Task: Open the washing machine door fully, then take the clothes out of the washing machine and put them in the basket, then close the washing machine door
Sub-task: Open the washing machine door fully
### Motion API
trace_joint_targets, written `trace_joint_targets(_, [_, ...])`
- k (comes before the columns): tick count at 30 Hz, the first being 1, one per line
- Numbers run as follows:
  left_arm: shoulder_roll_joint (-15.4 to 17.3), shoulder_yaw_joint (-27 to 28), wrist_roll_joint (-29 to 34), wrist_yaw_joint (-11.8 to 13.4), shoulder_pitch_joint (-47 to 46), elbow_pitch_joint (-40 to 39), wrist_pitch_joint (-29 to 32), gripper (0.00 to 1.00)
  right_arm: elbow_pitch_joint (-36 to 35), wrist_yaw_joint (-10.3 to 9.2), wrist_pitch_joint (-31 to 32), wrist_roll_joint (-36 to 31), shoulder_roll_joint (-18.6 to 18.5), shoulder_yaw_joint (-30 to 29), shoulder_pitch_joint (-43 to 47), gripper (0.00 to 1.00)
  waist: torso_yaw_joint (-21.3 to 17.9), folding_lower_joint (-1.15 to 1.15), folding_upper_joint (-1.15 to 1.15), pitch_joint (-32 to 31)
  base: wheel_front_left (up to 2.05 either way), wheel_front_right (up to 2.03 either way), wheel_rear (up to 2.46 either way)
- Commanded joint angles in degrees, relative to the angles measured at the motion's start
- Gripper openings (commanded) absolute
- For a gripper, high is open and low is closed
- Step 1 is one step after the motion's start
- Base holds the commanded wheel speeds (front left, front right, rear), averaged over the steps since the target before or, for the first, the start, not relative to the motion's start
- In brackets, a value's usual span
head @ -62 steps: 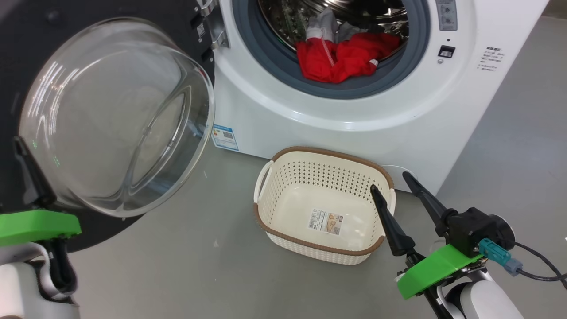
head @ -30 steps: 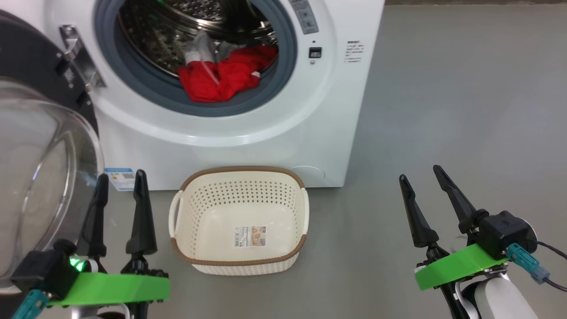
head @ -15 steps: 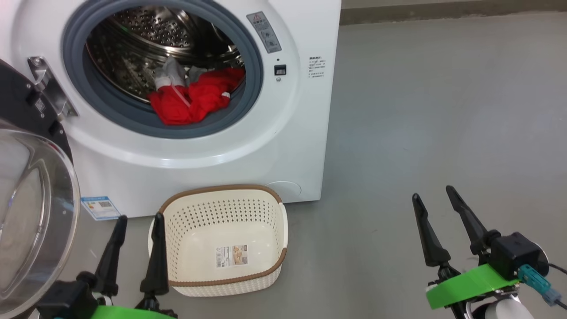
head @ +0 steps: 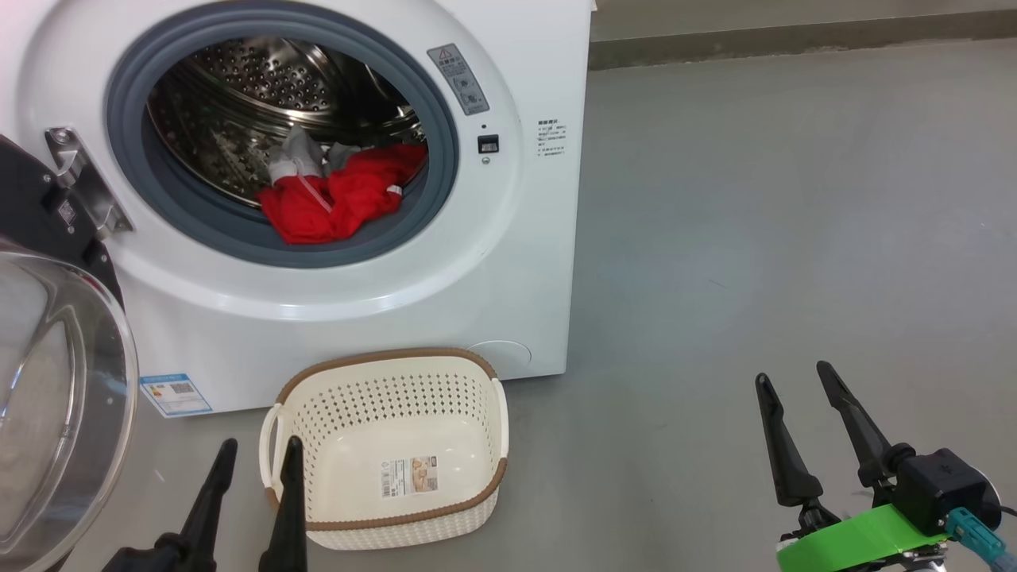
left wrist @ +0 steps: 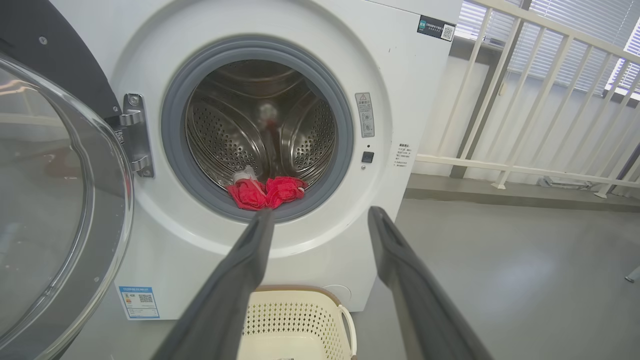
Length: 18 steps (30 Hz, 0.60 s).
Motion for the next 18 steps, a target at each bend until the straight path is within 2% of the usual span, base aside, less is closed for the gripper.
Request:
trace_joint_targets(1, [1.03, 1.45, 0.99, 0.31, -0.97, -0.42, -1.08, 1.00, -1.50, 0.35, -0.36, 0.16, -0.21, 1.09, -0.63, 1.00, -0.07, 0.00, 0.00, -0.02, 0.00, 0.00, 0.00])
trace_joint_targets(18, [1.70, 1.60, 2.60, 2.23, -1.94, 2.18, -3.03, 1.00, -2.10, 0.35, -0.37, -0.53, -0.21, 1.27, -0.56, 1.00, -0.06, 0.00, 0.00, -0.20, 0.00, 0.00, 0.00])
